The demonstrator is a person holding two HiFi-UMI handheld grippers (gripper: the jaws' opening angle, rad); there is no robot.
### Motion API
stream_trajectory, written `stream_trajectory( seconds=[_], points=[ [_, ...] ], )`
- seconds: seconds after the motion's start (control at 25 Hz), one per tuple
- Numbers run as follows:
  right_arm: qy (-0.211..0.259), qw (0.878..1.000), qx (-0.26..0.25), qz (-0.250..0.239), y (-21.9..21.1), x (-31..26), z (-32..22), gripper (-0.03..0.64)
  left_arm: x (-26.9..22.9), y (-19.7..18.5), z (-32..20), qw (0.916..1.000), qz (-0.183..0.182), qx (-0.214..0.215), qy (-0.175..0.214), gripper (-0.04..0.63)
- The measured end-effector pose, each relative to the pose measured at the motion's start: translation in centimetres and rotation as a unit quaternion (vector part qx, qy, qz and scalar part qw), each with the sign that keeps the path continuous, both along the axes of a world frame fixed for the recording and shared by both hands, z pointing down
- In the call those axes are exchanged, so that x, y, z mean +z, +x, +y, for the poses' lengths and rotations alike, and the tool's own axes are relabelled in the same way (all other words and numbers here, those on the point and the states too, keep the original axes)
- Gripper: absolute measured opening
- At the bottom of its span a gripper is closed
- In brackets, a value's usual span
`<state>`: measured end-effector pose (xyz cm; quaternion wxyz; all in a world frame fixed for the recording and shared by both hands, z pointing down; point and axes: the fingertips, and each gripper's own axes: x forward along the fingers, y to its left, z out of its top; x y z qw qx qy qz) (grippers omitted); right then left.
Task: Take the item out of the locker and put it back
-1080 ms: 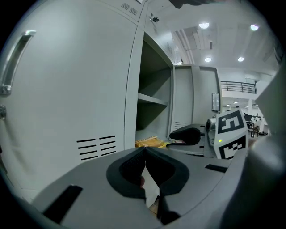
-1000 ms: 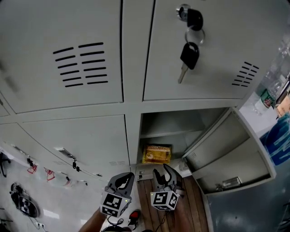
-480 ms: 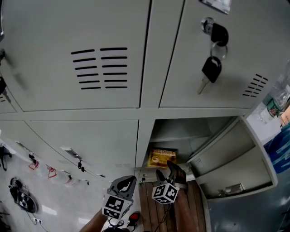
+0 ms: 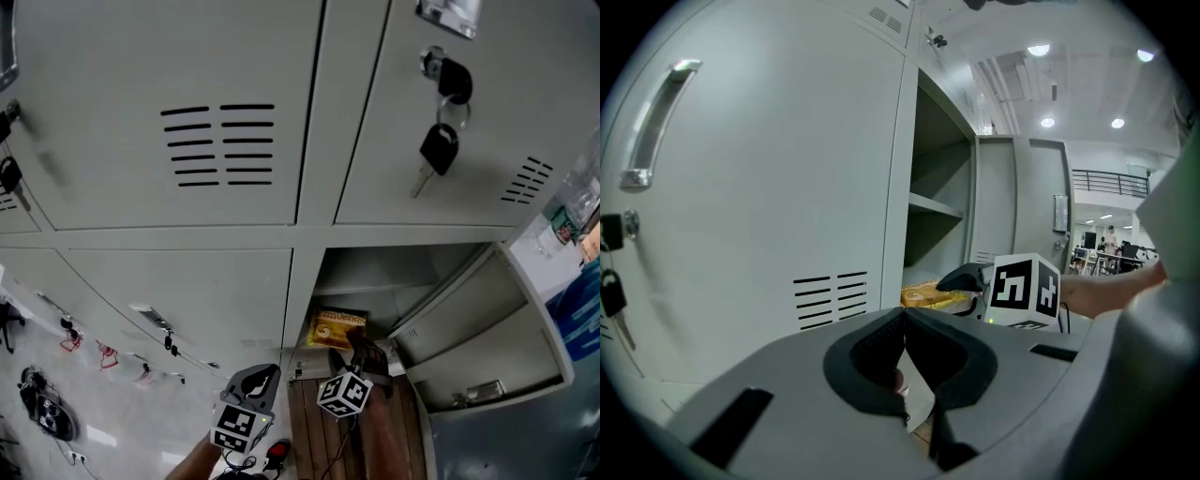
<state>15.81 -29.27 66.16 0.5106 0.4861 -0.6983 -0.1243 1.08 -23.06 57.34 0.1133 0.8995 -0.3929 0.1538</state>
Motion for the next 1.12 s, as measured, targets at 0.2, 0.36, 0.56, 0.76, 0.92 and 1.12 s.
stream_trajectory(
  seconds=[0.2,0.36,0.56,0.76,0.92,1.12],
  points=[
    [0.007,1.000,0.000,0.004,-0.1,-0.4,0.3,0.227,0.1,0.0,0.3,1.0000,0.006,0.000,-0.007,0.023],
    [0.013,1.000,0.000,0.005,-0.1,-0.7,0.7,0.176,0.1,0.1,0.6,1.0000,0.007,0.002,-0.006,0.023],
    [0.020,1.000,0.003,0.007,-0.2,-1.0,1.3,0.148,-0.1,0.0,0.8,1.0000,0.007,0.002,-0.006,0.023],
    [0.013,1.000,0.001,0.005,-0.4,-1.3,2.0,0.121,-0.4,-0.2,1.0,1.0000,0.006,0.001,-0.002,0.023],
    [0.005,1.000,0.007,-0.006,-0.3,-1.7,2.4,0.102,-0.9,-0.3,1.4,0.9999,0.009,0.001,0.004,0.023],
    [0.027,0.999,0.022,-0.018,-0.2,-3.1,2.4,0.073,-1.4,-0.8,1.8,0.9999,0.011,-0.003,0.009,0.022]
  ],
)
